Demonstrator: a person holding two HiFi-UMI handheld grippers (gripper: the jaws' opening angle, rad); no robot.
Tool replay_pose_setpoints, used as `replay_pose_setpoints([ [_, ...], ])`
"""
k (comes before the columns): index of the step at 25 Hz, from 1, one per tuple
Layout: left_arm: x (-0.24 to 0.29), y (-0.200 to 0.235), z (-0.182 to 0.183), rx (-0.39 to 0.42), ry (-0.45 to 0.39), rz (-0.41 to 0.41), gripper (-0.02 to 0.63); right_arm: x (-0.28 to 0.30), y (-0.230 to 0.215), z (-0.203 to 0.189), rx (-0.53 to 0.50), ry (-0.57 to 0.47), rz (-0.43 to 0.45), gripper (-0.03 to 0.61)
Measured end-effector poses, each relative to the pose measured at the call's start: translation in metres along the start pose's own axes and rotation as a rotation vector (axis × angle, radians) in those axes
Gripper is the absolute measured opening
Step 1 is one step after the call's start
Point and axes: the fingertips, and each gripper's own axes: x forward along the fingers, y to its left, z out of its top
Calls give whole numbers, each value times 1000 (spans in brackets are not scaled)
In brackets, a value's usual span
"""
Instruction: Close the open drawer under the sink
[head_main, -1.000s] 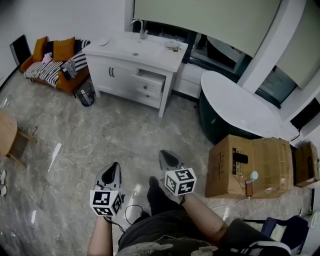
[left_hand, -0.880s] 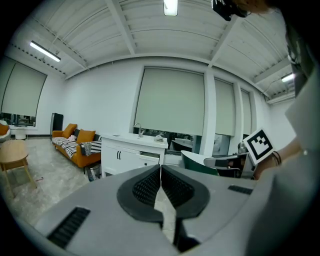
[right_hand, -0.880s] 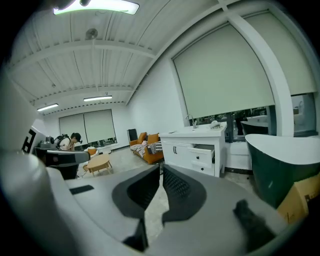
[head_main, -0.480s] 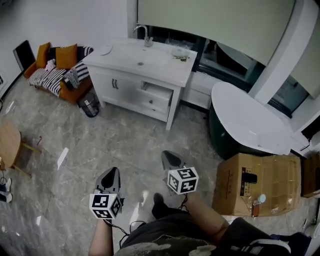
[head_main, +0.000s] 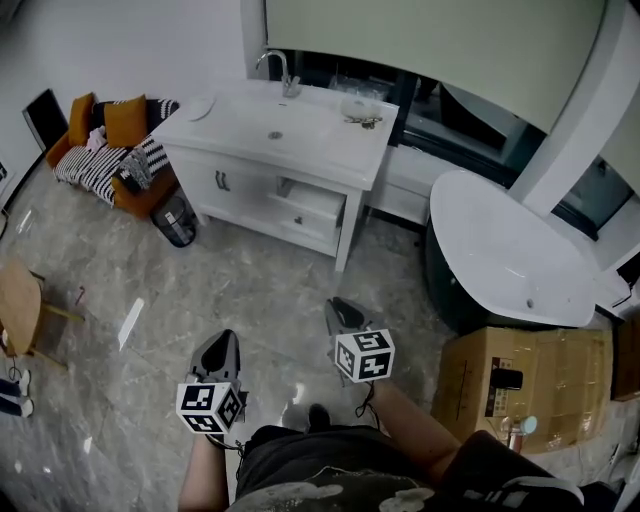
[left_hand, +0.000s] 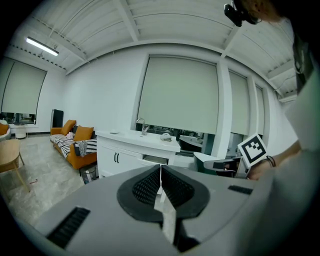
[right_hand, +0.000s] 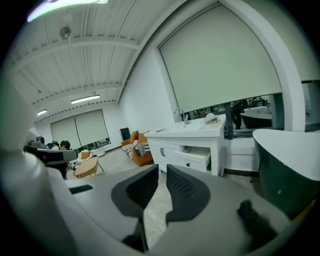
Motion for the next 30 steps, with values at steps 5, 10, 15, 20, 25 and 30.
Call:
replay_pose_setpoints([
  [5, 29, 8, 9, 0, 23, 0, 15, 19, -23, 2, 14, 28, -25, 40],
  [10, 62, 23, 15, -14, 33, -17, 15, 45, -31, 4, 20, 41, -40, 74],
  [15, 110, 41, 17, 4, 49, -75, 15, 81, -31, 7, 60, 50, -19, 81],
  [20, 173, 75, 18, -15, 80, -142, 15, 135, -41, 11, 88, 51, -79, 81],
  [25, 248, 106, 25, 20, 150, -254, 15, 201, -52, 12, 116, 95, -159, 81],
  [30, 313, 134, 25, 78, 227, -362, 15, 265, -74, 5, 189, 127, -286, 81],
])
